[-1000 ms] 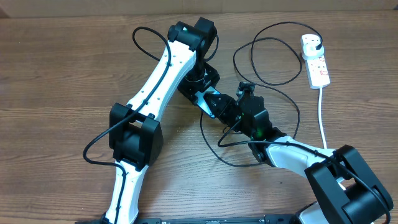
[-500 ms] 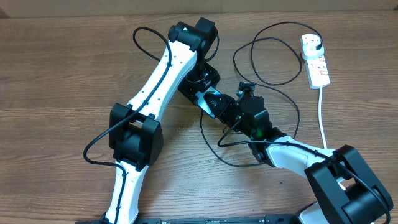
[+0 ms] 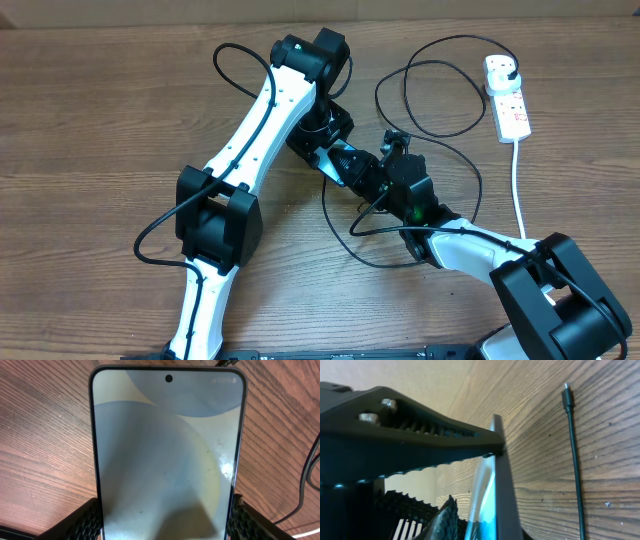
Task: Plug charger to phone and switch on socket
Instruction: 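Grasp the phone's side edge with the right gripper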
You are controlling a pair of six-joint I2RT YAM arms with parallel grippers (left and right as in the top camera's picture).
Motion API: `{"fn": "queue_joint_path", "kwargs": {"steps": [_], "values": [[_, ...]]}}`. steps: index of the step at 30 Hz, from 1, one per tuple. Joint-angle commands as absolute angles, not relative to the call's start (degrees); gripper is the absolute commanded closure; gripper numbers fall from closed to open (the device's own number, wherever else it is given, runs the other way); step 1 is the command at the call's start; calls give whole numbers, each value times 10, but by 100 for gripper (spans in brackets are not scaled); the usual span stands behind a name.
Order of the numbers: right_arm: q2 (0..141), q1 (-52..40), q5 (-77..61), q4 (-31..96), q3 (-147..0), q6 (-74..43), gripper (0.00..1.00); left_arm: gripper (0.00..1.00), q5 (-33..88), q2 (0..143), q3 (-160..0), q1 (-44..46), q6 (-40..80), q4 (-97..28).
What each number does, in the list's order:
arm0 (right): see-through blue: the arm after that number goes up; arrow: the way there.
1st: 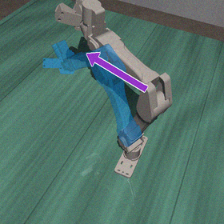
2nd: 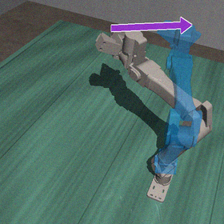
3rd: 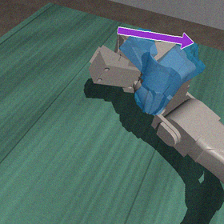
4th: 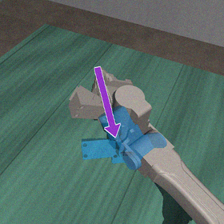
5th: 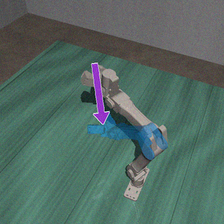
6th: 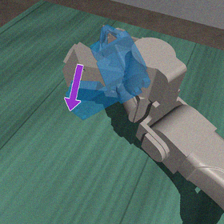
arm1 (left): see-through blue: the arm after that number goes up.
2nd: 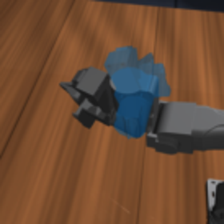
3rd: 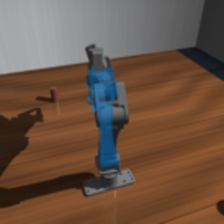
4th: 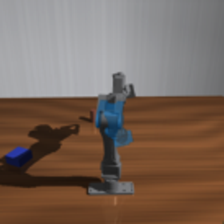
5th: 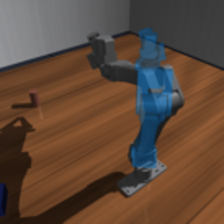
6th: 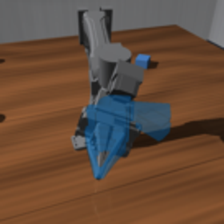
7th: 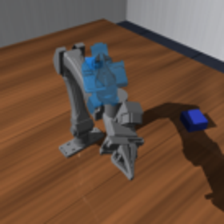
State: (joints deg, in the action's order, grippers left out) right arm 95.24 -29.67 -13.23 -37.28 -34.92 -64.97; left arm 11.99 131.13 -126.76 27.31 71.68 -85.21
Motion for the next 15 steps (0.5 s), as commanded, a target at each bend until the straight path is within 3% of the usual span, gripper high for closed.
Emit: {"fn": "queue_joint_path", "kwargs": {"steps": [1, 15], "values": [[953, -300, -136, -388, -358, -648, 81, 96, 131, 1305, -1280, 279, 724, -852], [953, -300, -136, -388, -358, -648, 87, 96, 131, 1305, -1280, 279, 724, -852]]}}
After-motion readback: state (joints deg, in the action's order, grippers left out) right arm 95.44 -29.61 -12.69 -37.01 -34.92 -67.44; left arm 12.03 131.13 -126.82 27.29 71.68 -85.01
